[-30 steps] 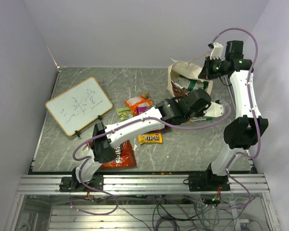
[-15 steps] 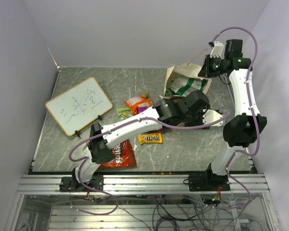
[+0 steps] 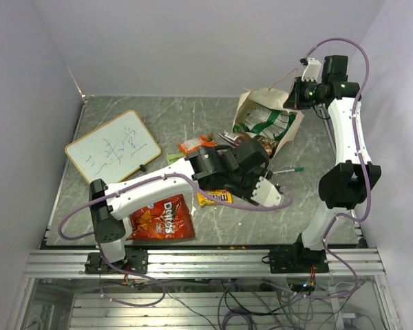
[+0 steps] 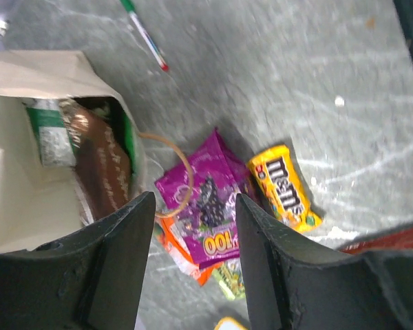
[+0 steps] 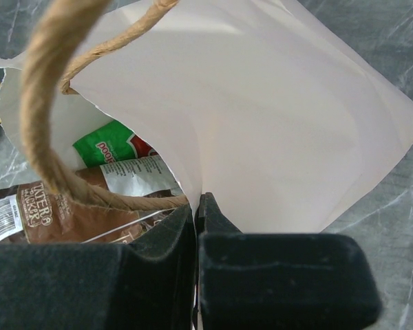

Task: Place the snacks into the paper bag
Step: Adjust the paper bag at the center of the board.

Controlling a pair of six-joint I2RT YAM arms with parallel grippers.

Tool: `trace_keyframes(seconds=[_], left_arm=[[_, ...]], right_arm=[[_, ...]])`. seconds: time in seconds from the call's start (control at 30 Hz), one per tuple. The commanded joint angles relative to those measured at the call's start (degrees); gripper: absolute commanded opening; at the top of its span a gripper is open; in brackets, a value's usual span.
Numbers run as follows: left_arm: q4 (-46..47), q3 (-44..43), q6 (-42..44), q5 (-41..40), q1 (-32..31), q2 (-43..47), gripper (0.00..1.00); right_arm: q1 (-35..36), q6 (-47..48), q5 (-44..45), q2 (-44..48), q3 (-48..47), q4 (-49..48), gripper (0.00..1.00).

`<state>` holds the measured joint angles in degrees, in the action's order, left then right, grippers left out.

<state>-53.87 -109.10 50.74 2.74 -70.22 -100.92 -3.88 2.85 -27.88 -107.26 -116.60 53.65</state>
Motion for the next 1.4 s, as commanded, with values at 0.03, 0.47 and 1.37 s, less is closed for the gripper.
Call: trace_keyframes(seconds=[0.03,0.47,1.37], left_arm=[[0.12,7.81,11.84,-7.32,-0.05,-0.63,0.60],[12.53,10.26,19.69,-15.06,1.17,-6.92,0.59],[9.55,7.74,23.40,-4.25,7.67,-11.05,0.58]], right_arm=[[-0.77,-1.45,-1.78,-0.05,-2.15,-2.71,0.00],[-0.78,-0.40,-3.56,-0.36,-1.09,-1.99,0.00],[-0.78,-0.46,-4.15,-2.84,-4.45,-0.91,0.00]])
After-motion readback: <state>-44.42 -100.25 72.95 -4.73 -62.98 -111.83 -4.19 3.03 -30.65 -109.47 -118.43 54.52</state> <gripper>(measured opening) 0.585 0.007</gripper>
